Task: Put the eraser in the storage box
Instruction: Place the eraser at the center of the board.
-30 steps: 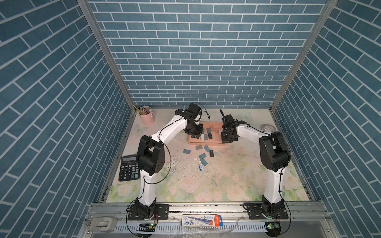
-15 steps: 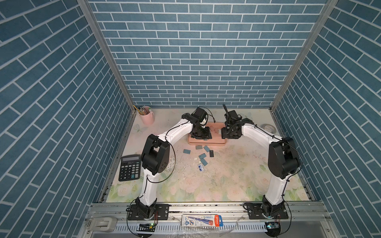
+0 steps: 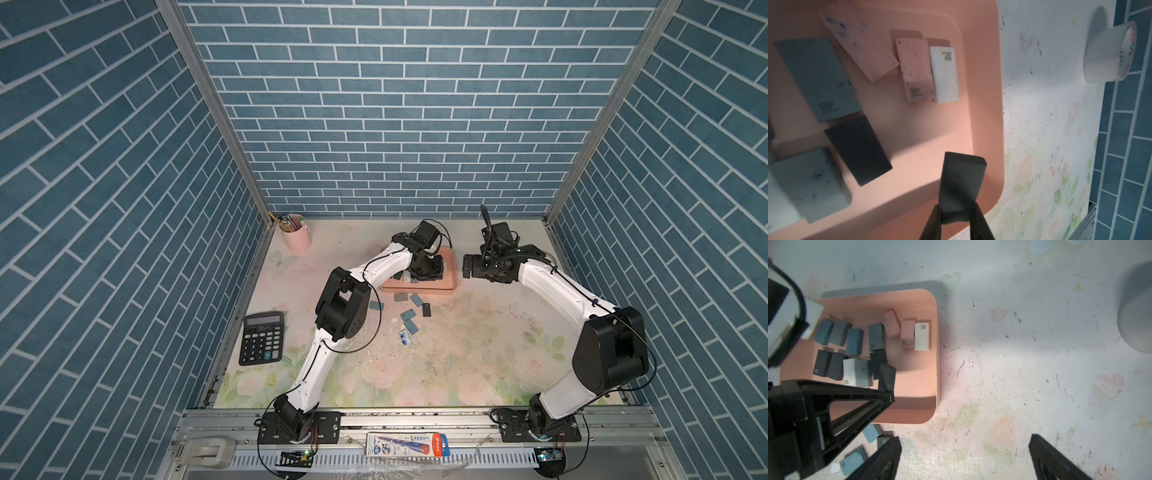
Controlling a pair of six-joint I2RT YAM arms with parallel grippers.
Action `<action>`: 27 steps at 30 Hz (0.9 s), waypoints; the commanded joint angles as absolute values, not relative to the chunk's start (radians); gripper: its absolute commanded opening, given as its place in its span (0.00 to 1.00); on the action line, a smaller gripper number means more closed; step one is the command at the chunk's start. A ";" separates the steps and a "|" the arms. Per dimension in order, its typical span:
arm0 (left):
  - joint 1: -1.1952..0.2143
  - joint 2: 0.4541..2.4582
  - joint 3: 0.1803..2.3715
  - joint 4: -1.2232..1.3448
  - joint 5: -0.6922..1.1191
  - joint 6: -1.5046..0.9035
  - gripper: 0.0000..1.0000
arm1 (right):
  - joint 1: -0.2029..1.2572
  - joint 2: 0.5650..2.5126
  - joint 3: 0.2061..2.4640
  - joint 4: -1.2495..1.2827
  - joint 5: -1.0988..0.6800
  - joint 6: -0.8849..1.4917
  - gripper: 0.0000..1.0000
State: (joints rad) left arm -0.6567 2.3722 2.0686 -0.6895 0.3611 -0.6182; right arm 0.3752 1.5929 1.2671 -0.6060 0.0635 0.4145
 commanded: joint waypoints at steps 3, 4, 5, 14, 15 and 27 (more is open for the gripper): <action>-0.664 2.410 2.111 -0.704 0.283 -0.645 0.17 | 0.348 1.533 1.221 -0.590 0.055 0.431 0.99; -0.664 2.420 2.115 -0.711 0.274 -0.650 0.17 | 0.344 1.531 1.215 -0.588 0.053 0.431 0.99; -0.663 2.431 2.119 -0.717 0.264 -0.654 0.17 | 0.341 1.528 1.213 -0.586 0.051 0.431 0.99; -0.665 2.509 2.191 -0.757 0.237 -0.666 0.17 | 0.329 1.517 1.198 -0.574 0.028 0.423 0.99; -0.664 2.508 2.189 -0.759 0.232 -0.669 0.17 | 0.329 1.517 1.198 -0.572 0.025 0.424 0.99; -0.663 2.508 2.196 -0.791 0.196 -0.666 0.21 | 0.328 1.503 1.183 -0.565 0.023 0.425 0.99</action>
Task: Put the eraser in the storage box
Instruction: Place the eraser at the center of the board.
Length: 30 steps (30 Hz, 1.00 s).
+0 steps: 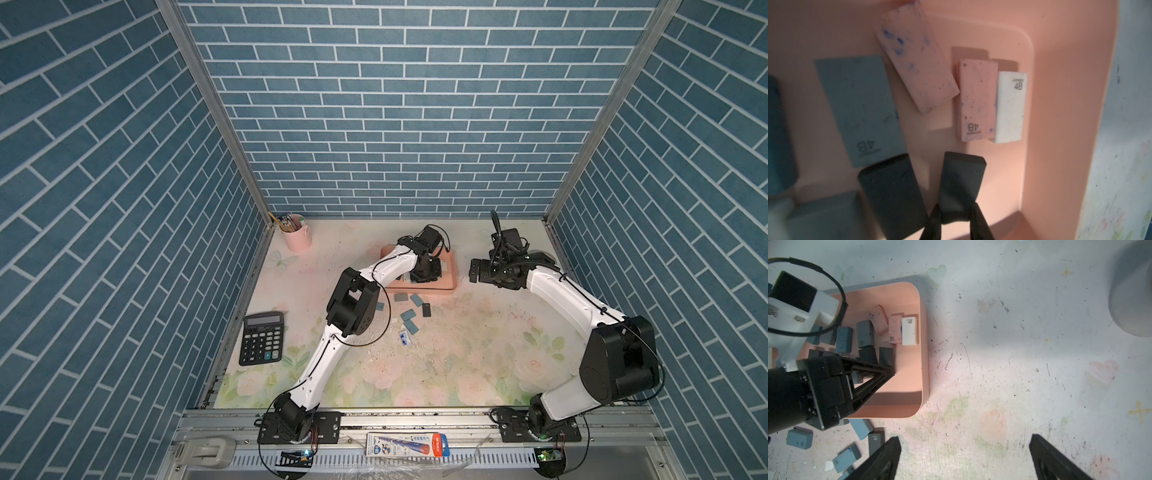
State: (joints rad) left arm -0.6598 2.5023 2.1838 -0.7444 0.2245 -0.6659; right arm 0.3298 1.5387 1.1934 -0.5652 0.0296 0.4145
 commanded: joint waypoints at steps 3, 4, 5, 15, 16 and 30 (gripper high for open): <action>-0.664 2.504 2.202 -0.796 0.196 -0.667 0.27 | 0.328 1.499 1.183 -0.564 0.020 0.425 0.99; -0.665 2.503 2.207 -0.798 0.196 -0.667 0.29 | 0.327 1.499 1.183 -0.565 0.020 0.425 0.99; -0.664 2.502 2.212 -0.801 0.195 -0.666 0.30 | 0.327 1.496 1.184 -0.565 0.020 0.425 0.99; -0.665 2.469 2.246 -0.806 0.211 -0.675 0.42 | 0.327 1.473 1.178 -0.571 0.018 0.426 0.99; -0.665 2.462 2.247 -0.802 0.215 -0.675 0.42 | 0.327 1.470 1.177 -0.571 0.019 0.426 0.99; -0.643 2.136 2.079 -0.800 0.166 -0.586 0.62 | 0.406 1.440 1.125 -0.576 0.044 0.456 0.96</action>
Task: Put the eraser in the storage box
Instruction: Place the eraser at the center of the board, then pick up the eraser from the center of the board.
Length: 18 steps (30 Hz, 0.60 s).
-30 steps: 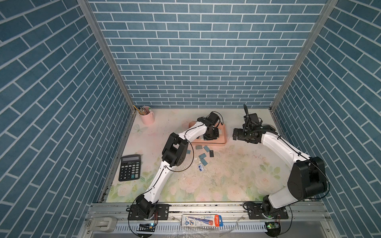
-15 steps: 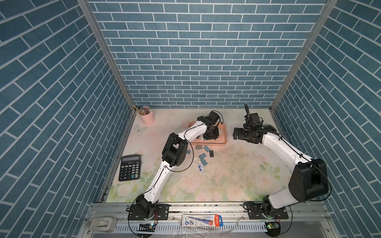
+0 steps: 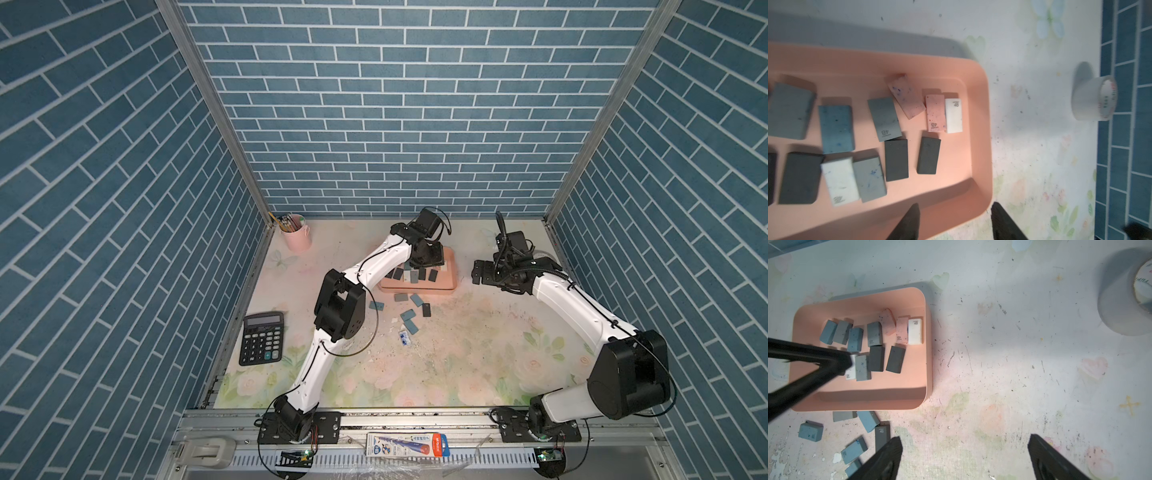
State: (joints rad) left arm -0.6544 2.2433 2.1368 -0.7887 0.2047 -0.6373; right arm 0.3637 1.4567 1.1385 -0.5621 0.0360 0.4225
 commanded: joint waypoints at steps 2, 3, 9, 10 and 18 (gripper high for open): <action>-0.633 2.030 1.987 -0.789 0.131 -0.553 0.67 | 0.462 1.451 1.114 -0.571 0.063 0.453 0.94; -0.627 1.986 1.942 -0.784 0.117 -0.541 0.69 | 0.489 1.458 1.108 -0.567 0.071 0.451 0.94; -0.569 1.678 1.673 -0.764 0.036 -0.487 0.93 | 0.639 1.555 1.104 -0.553 0.080 0.497 0.83; -0.558 1.632 1.629 -0.765 0.021 -0.482 0.99 | 0.661 1.579 1.113 -0.553 0.088 0.512 0.81; -0.476 1.342 1.290 -0.677 -0.020 -0.496 1.00 | 0.776 1.801 1.234 -0.566 0.130 0.569 0.74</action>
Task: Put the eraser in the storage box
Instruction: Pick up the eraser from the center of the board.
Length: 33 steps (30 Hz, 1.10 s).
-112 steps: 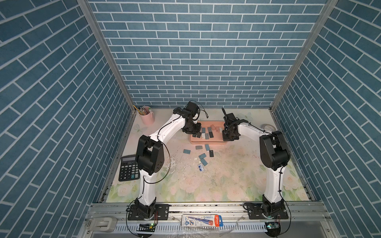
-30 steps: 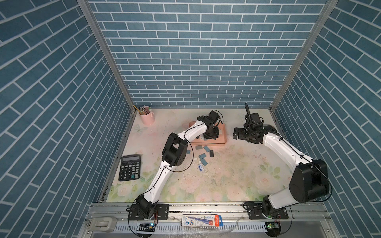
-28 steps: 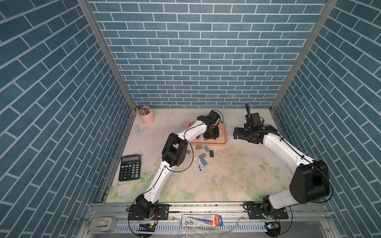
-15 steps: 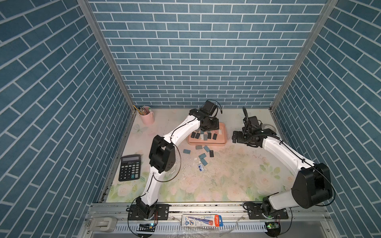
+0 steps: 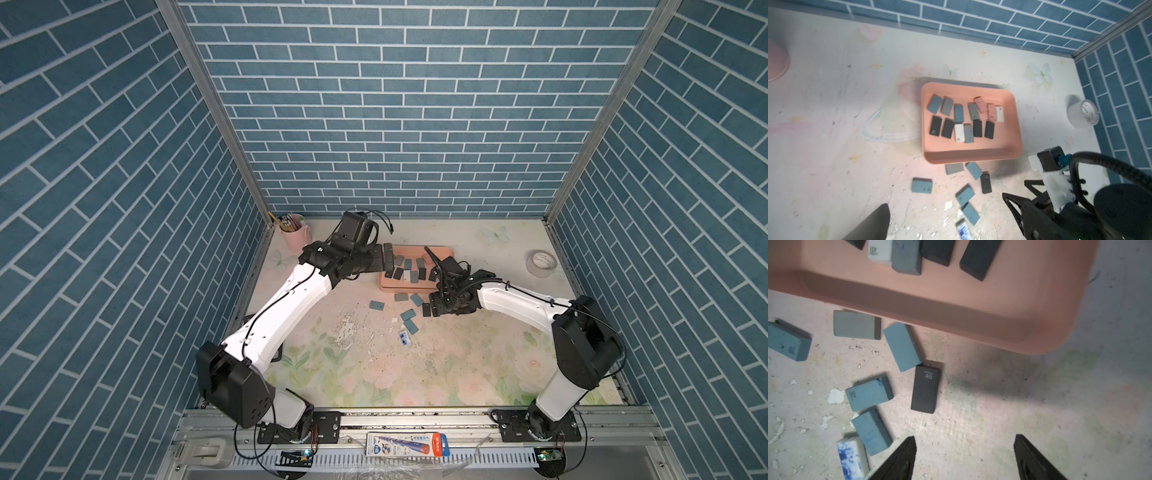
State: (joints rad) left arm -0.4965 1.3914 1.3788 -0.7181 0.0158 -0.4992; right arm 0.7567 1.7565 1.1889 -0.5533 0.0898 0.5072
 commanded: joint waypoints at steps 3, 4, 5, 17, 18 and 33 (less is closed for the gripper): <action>-0.441 1.278 1.192 -0.628 0.033 -0.480 0.99 | 0.778 1.865 1.282 -0.567 0.129 0.580 0.65; -0.428 1.265 1.169 -0.616 0.054 -0.486 1.00 | 0.780 1.883 1.297 -0.568 0.129 0.581 0.62; -0.420 1.256 1.152 -0.603 0.077 -0.485 1.00 | 0.781 1.900 1.311 -0.571 0.129 0.584 0.61; -0.393 1.274 1.088 -0.517 0.199 -0.528 0.99 | 0.799 2.005 1.372 -0.615 0.139 0.588 0.40; -0.394 1.276 1.086 -0.513 0.203 -0.531 0.99 | 0.799 2.005 1.368 -0.614 0.141 0.588 0.39; -0.392 1.301 1.095 -0.465 0.261 -0.546 1.00 | 0.800 1.866 1.402 -0.727 0.178 0.545 0.20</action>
State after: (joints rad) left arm -0.3969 1.2900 1.0893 -0.4835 0.2394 -0.5465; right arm 0.7959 1.9617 1.3624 -0.6327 0.1394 0.5491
